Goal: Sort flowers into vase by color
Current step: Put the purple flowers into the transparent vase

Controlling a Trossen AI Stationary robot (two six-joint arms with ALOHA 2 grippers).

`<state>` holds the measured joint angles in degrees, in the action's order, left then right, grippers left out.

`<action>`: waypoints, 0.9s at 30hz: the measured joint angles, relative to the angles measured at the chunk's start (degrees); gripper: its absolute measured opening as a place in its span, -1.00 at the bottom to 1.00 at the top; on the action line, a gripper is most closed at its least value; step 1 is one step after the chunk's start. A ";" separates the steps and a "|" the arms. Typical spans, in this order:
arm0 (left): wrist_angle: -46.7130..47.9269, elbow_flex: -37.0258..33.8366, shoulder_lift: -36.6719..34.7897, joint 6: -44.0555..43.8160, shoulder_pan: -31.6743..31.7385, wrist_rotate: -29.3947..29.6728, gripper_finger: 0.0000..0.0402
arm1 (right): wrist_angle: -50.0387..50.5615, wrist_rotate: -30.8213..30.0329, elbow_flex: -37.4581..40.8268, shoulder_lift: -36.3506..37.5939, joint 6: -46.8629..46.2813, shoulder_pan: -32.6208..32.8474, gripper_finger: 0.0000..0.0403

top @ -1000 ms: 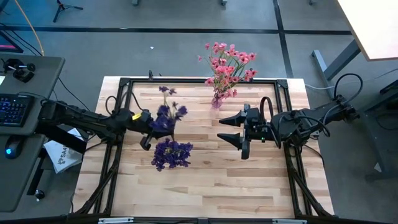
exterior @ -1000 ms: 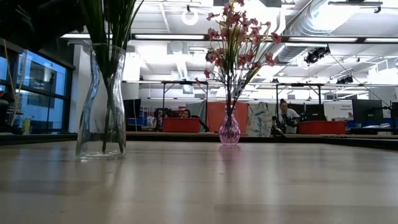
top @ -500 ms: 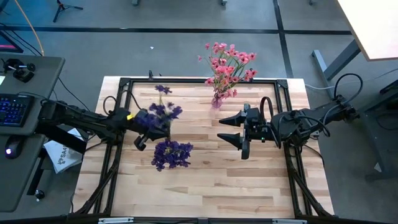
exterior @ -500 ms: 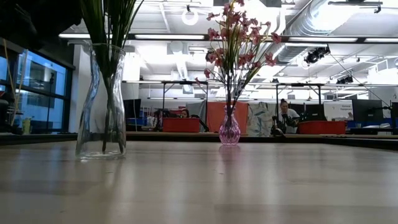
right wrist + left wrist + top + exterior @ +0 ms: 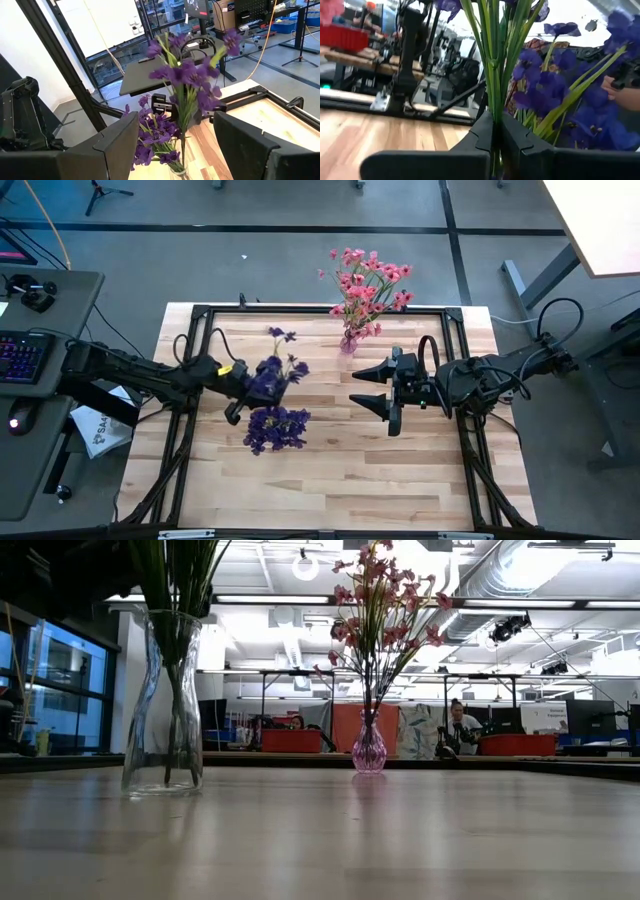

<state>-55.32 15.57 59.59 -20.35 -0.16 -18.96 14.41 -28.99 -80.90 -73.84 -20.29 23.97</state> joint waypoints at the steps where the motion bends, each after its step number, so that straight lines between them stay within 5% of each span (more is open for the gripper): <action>1: 0.28 0.00 0.00 -0.44 0.00 0.02 -0.98 | 0.00 -0.02 0.00 0.00 0.00 0.02 0.26; 12: 0.25 0.00 0.00 -1.52 -2.10 0.18 -0.82 | -0.02 -2.08 0.00 0.02 -0.21 0.00 0.26; 27: 2.38 0.00 -1.34 -5.14 -2.54 -5.05 -0.05 | -0.67 -2.36 0.00 0.02 -5.33 0.00 0.26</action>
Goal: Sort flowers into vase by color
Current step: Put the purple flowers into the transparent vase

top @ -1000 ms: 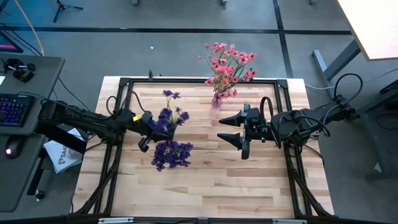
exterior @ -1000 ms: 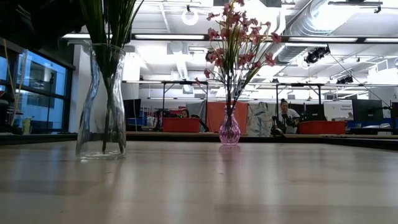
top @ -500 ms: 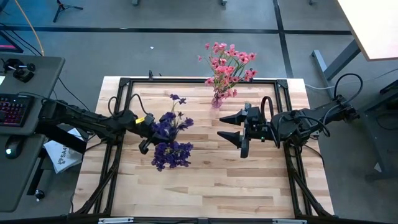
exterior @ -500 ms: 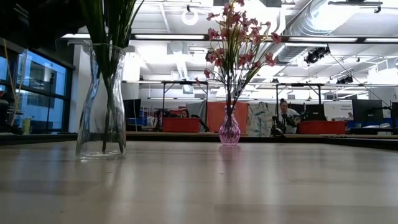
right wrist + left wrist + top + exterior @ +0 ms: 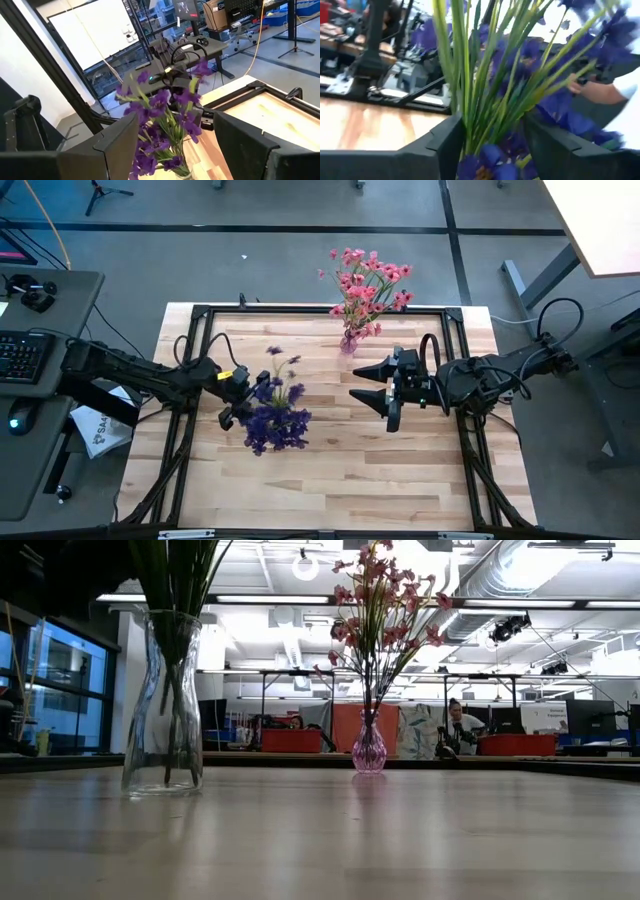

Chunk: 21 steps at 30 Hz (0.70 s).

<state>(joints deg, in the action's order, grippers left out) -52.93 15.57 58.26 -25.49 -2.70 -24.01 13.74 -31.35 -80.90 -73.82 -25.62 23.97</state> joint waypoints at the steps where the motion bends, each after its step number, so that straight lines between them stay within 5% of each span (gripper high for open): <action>1: 0.04 0.00 -0.71 -0.45 0.10 -0.76 -0.03 | -0.26 0.00 0.00 0.00 -0.05 0.00 0.26; 21: 8.53 0.00 -19.41 1.88 8.60 -0.88 0.02 | -1.60 0.03 0.00 0.00 1.42 0.00 0.26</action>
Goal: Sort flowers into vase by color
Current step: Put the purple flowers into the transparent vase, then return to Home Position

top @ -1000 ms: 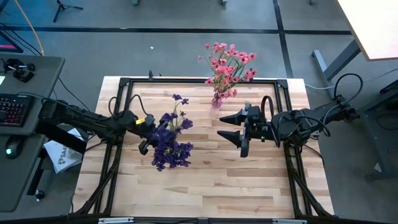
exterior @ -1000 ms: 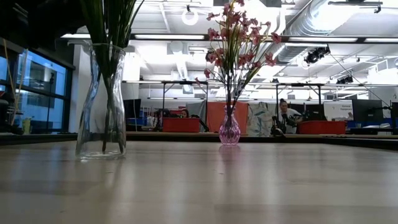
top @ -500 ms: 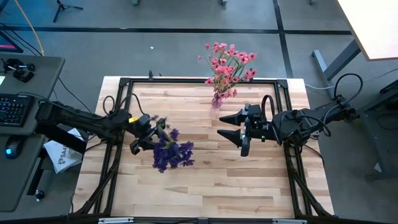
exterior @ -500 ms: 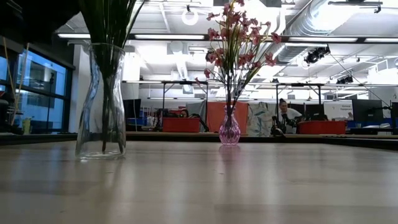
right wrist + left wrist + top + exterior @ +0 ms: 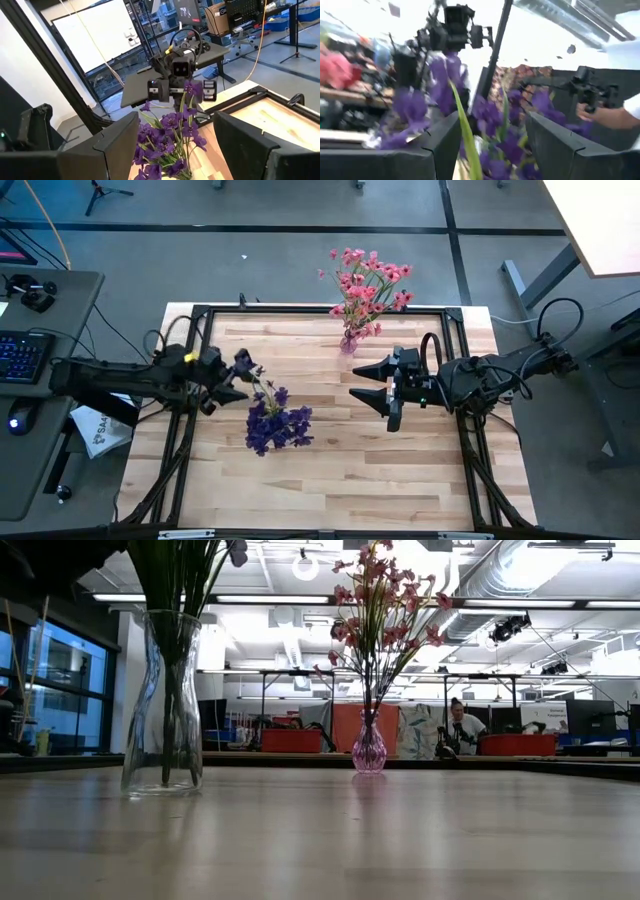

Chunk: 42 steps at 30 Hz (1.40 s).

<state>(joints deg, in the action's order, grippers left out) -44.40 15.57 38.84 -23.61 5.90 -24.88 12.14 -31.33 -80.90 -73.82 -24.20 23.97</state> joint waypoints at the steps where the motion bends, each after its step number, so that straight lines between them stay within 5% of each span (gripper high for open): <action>1: 0.00 0.00 -0.73 0.38 0.95 0.08 0.02 | 0.00 0.02 0.00 0.00 0.34 0.00 0.26; 11: 0.20 6.01 -4.58 3.24 10.90 3.69 0.02 | 0.00 0.02 0.00 0.04 4.51 0.00 0.26; 17: 8.25 10.92 -3.82 5.51 16.43 6.37 -0.06 | 0.02 0.03 0.02 0.75 6.30 -0.75 0.26; 26: 8.06 5.14 -9.22 7.07 22.23 3.16 -0.93 | 2.67 0.02 0.02 4.59 6.72 -1.11 0.26; 34: -2.33 -9.44 -16.74 0.38 19.64 16.23 -1.00 | 3.09 0.00 0.02 7.54 8.80 -1.11 0.26; 42: -2.88 -11.65 -15.52 5.23 7.29 29.94 -1.00 | 4.79 0.00 0.02 8.09 8.50 -1.11 0.26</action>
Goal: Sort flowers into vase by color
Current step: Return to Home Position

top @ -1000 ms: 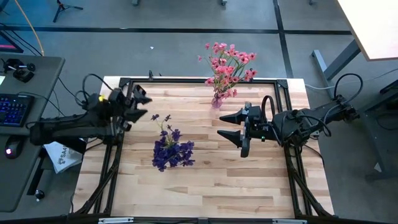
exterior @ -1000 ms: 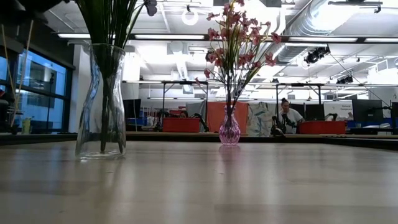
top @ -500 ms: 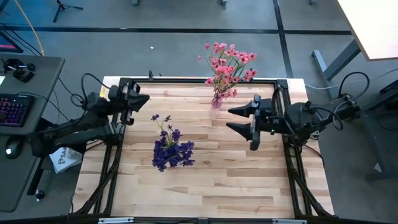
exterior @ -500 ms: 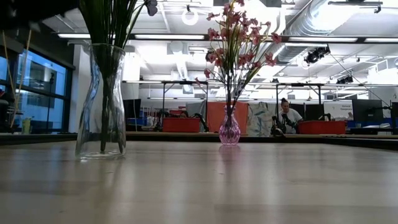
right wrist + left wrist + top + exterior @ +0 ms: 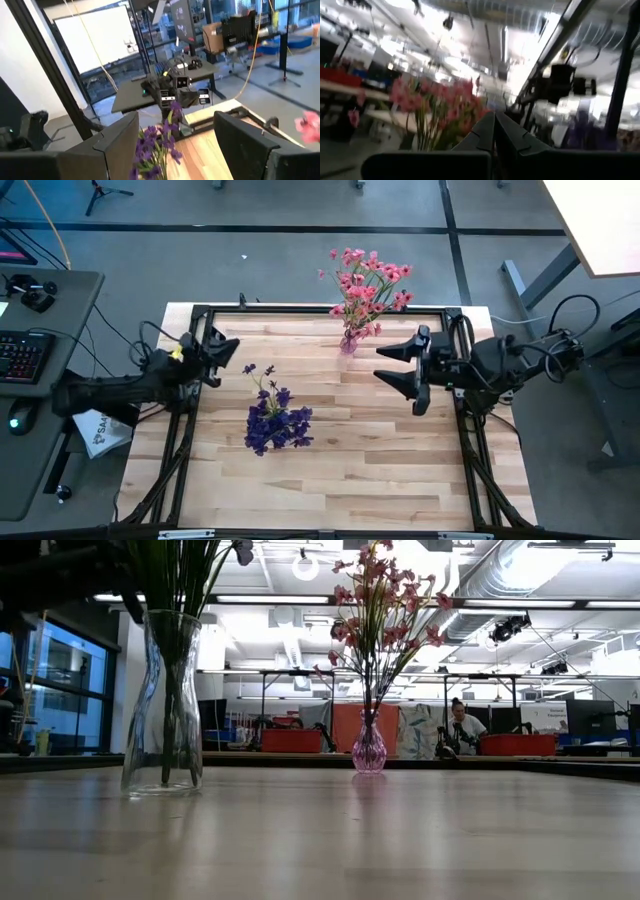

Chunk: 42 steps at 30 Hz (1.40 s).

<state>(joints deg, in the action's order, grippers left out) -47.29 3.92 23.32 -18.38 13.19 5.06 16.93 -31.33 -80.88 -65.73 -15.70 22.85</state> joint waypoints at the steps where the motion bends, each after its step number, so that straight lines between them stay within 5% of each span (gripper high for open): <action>1: 1.10 0.00 0.48 0.88 -1.94 1.71 -1.00 | 1.09 0.00 0.00 0.00 -0.80 0.00 0.26; 8: 2.68 -2.03 0.43 8.71 -10.47 8.96 -1.00 | 7.48 0.44 0.00 0.31 -6.40 0.83 0.26; 19: 13.81 -3.22 -7.80 5.43 -10.42 5.09 -1.00 | 15.66 0.87 0.00 2.08 -10.09 5.55 0.22; 23: 15.09 -3.19 -8.64 2.70 -10.49 1.17 -1.00 | 25.04 0.92 0.11 2.48 -14.88 6.83 -0.07; 28: 15.04 -3.19 -8.61 2.05 -10.51 -0.17 -1.00 | 30.26 2.29 5.56 4.10 -22.95 8.41 -0.77; 30: 15.07 -3.19 -8.60 2.05 -10.51 -0.17 -1.00 | 26.44 3.34 10.79 5.82 -26.52 8.77 -0.94; 36: 15.15 -3.19 -8.60 2.05 -10.51 -0.17 -1.00 | -4.75 4.98 32.45 9.62 -32.36 8.72 -0.94; 42: 15.15 -3.19 -8.60 2.05 -10.51 -0.17 -1.00 | -24.59 8.98 45.58 10.00 -29.98 0.36 -0.98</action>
<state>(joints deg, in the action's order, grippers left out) -32.14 0.73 14.72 -16.34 2.68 4.89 -7.66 -22.35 -35.30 -55.74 -45.68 23.21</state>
